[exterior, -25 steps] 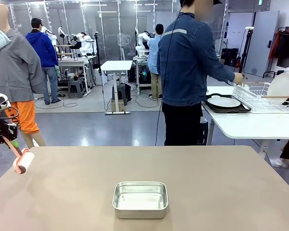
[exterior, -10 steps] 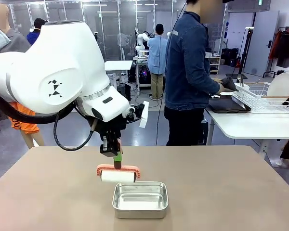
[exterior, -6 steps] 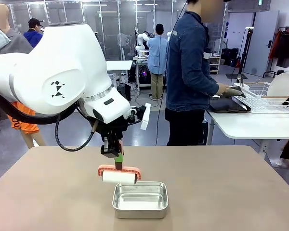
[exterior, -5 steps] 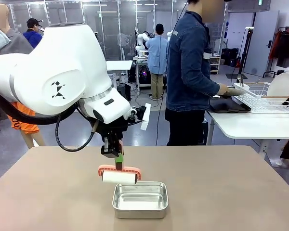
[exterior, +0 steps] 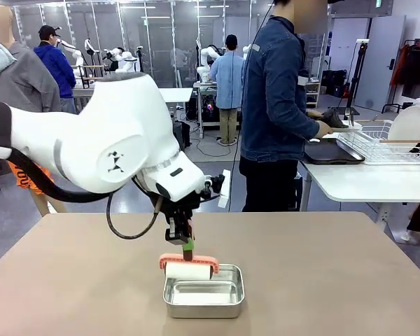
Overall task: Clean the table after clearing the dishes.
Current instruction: Place the Lint Roller back on top of the Airtight Container.
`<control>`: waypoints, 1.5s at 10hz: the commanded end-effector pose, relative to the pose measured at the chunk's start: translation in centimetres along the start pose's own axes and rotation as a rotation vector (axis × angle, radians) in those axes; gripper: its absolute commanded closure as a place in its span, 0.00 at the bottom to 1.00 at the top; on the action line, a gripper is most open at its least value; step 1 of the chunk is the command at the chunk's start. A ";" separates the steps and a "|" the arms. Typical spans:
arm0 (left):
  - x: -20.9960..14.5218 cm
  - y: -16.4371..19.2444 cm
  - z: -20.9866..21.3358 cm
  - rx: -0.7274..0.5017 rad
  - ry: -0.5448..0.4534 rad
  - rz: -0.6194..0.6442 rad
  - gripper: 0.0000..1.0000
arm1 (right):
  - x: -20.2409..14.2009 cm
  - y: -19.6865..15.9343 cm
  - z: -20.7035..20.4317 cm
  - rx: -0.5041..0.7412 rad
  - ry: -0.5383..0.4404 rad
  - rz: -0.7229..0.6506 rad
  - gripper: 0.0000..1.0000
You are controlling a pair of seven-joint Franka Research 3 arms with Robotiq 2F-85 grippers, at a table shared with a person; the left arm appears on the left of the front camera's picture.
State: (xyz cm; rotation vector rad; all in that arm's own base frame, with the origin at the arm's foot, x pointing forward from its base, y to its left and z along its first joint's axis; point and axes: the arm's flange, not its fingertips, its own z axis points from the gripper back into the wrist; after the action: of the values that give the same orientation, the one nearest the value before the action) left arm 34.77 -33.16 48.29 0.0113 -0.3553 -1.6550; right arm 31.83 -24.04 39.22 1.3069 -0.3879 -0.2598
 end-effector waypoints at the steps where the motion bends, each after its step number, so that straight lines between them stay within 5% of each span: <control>1: -0.1 0.8 -1.5 -0.045 -0.049 0.022 0.80 | -0.1 0.3 0.1 -0.005 0.003 0.007 0.00; 7: -1.2 4.3 -6.5 -0.141 -0.133 0.016 0.80 | -0.1 0.3 0.1 -0.005 0.003 0.007 0.00; 14: -2.8 7.4 -8.6 -0.167 -0.067 0.038 0.80 | -0.1 0.3 0.1 -0.005 0.003 0.007 0.00; 15: -2.7 7.7 -8.5 -0.147 -0.064 0.041 0.68 | -0.1 0.3 0.1 -0.005 0.003 0.007 0.00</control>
State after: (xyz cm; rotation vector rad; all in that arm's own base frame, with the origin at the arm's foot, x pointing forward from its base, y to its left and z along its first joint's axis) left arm 43.39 -33.41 41.63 -0.1888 -0.2868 -1.6447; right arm 31.83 -24.04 39.22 1.3069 -0.3879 -0.2599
